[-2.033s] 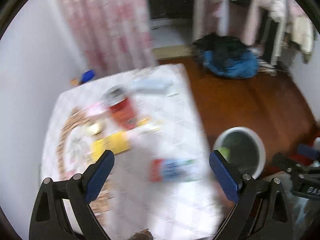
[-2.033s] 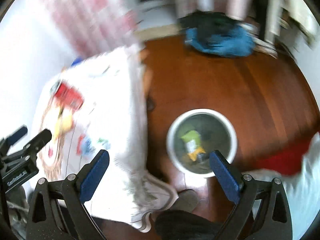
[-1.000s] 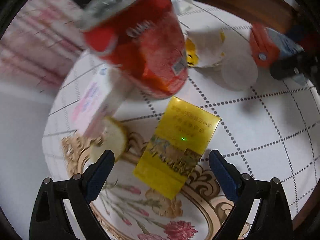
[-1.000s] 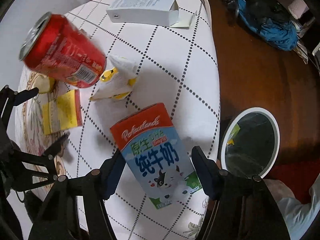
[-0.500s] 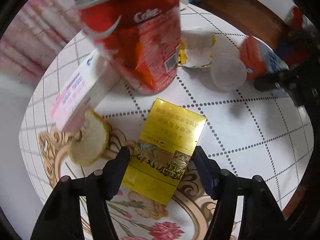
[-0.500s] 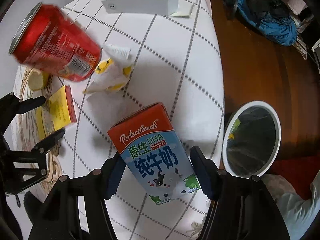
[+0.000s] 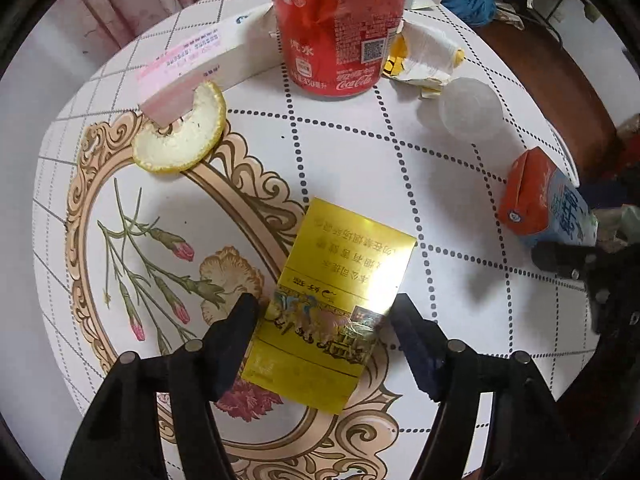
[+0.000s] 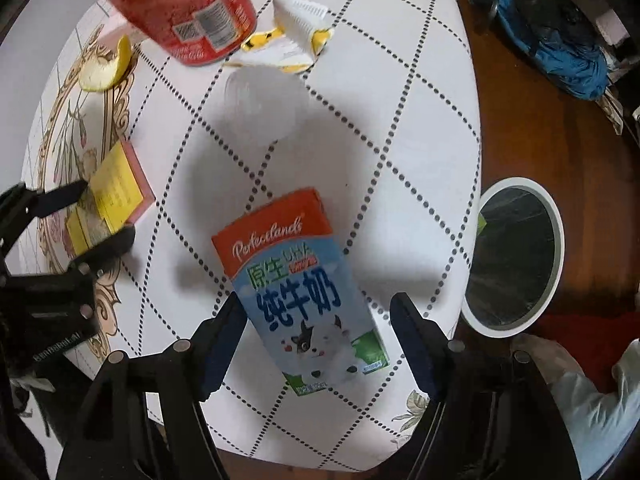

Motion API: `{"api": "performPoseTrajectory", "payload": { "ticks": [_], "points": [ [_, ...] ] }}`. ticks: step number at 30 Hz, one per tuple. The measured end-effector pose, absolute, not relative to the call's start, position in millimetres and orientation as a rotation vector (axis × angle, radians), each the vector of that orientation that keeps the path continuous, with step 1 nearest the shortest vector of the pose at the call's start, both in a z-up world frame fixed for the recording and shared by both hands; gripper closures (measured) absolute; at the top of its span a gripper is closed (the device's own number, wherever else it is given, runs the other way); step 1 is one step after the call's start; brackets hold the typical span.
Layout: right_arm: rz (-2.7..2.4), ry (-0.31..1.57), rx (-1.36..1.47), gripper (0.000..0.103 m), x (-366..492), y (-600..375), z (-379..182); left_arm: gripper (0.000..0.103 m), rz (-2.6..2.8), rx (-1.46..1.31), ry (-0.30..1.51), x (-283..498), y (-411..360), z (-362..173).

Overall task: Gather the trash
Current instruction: 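Grasp the milk carton with the right tool while the left tool grasps the yellow cigarette pack, then move both items over the bin and open both tools to drop them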

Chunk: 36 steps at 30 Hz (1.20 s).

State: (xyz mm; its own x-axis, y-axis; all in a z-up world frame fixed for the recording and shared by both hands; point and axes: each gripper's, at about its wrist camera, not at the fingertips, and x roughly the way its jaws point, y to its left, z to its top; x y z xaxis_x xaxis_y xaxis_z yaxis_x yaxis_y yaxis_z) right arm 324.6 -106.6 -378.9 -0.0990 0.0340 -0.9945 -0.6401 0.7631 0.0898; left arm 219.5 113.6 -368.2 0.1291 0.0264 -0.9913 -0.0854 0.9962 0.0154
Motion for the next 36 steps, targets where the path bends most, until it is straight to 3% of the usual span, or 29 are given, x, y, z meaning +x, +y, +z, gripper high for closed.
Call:
{"api": "performPoseTrajectory", "payload": {
  "ticks": [2,3,6,12,21,30,36],
  "points": [
    [0.617,1.568,-0.493,0.032,324.2,-107.2,-380.4,0.039,0.08,-0.048,1.433,218.7,116.7,-366.5],
    [0.62,1.554,-0.496,0.039,323.7,-107.1,-381.1,0.041,0.078,-0.045,1.429,216.9,111.7,-364.6],
    [0.622,1.519,-0.514,0.041,320.4,-105.0,-379.5,0.042,0.091,-0.038,1.424,212.0,107.7,-364.4],
    [0.624,1.466,-0.483,0.043,310.4,-109.3,-368.3,0.043,0.177,0.005,1.371,201.0,66.9,-351.3],
    [0.585,1.33,-0.268,0.043,312.2,-156.6,-310.0,0.044,0.249,0.011,1.225,190.6,37.9,-280.0],
    [0.52,1.223,-0.06,0.043,320.1,-254.9,-257.5,0.044,0.22,-0.007,1.053,216.1,-2.2,-226.0],
    [0.408,1.191,0.018,0.043,349.7,-336.0,-241.7,0.044,0.116,-0.044,1.003,260.1,-70.2,-202.7]
  ]
}}
